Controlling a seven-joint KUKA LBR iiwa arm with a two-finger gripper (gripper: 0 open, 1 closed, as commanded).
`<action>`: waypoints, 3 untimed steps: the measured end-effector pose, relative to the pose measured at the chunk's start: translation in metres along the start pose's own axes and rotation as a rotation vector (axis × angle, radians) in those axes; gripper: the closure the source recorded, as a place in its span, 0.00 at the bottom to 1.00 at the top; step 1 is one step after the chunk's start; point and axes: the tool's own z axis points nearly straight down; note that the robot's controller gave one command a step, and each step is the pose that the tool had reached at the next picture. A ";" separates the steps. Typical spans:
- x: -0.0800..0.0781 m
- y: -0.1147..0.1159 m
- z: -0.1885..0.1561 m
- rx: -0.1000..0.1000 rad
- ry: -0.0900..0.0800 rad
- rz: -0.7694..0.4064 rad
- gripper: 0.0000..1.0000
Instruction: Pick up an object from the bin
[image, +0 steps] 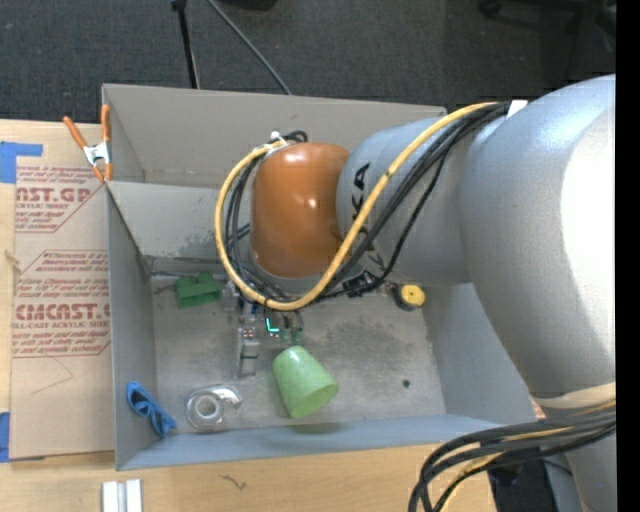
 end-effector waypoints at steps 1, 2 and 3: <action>0.044 -0.070 0.055 0.005 0.004 -0.033 0.00; 0.052 -0.130 0.066 0.001 -0.006 -0.118 0.00; 0.053 -0.127 0.066 0.000 -0.005 -0.122 1.00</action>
Offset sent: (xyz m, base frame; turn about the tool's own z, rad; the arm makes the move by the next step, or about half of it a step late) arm -0.0412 -0.0663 -0.0509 -0.0376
